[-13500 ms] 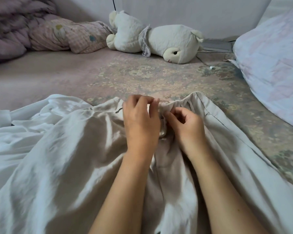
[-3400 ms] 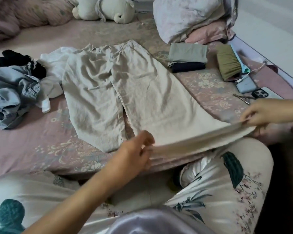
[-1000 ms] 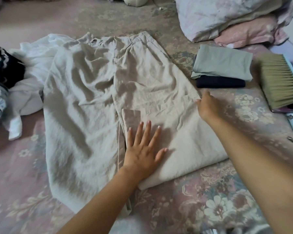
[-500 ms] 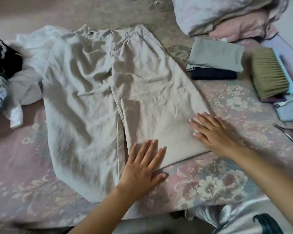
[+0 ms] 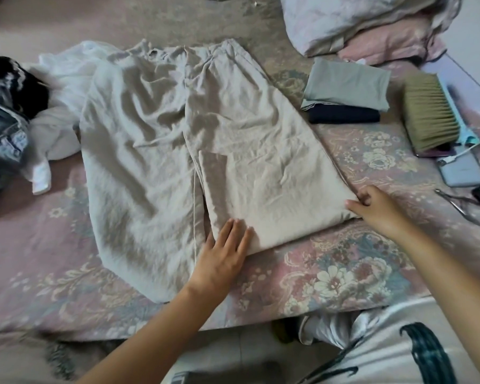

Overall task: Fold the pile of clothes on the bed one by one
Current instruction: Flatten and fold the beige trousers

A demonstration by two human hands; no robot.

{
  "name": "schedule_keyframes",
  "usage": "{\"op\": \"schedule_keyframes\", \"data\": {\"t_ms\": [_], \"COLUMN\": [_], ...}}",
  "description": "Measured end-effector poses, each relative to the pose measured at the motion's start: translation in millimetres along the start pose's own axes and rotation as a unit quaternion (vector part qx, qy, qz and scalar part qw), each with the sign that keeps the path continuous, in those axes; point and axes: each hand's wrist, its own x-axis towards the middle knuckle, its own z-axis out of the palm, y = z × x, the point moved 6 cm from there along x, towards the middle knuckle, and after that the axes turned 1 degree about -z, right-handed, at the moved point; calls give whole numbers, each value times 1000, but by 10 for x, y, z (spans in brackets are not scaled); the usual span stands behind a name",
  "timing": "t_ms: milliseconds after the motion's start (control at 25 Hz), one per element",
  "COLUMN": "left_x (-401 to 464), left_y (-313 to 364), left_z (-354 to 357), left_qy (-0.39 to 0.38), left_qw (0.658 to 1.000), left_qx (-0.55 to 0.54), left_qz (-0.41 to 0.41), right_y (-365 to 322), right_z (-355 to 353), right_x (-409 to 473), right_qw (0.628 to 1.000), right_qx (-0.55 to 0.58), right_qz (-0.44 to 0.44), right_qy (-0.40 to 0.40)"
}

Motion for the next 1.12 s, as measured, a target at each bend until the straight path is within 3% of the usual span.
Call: {"op": "schedule_keyframes", "data": {"t_ms": [160,360,440,480,560,680,800,880,960,1040,1120], "left_x": [5,-31,-105,-154,-272,-537,-885,-1010,-1047,-1034,-1034], "left_y": [7,178,161,133,76,-118,-513,-771,-893,-940,-1063], "left_z": [-166,3,6,-28,-48,-75,-11,8,-91,-296,-472], "left_qy": [13,-123,-55,-9,55,86,106,139,198,292,380], "left_qw": [999,992,998,1000,998,993,989,985,978,956,922], "left_qx": [-40,34,31,14,-2,0,31,40,30,11,-5], "left_qz": [0,-6,11,17,45,75,101,95,63,10,-75], "right_y": [-21,81,-29,-184,-629,-1209,-1559,-1711,-1876,-2054,-2236], "right_z": [-179,-65,-4,60,367,1029,1567,1800,1878,1769,1585], "right_x": [-17,-18,-68,-132,-397,-960,-1447,-1583,-1553,-1454,-1310], "right_qw": [999,996,978,961,924,862,803,778,796,833,889], "right_qx": [21,-89,-203,-259,-272,-186,-188,-221,-199,-95,27], "right_qz": [-26,-11,-34,-80,-254,-471,-563,-585,-570,-545,-457], "right_qy": [20,13,31,55,86,15,-60,-64,-42,-9,-16]}}
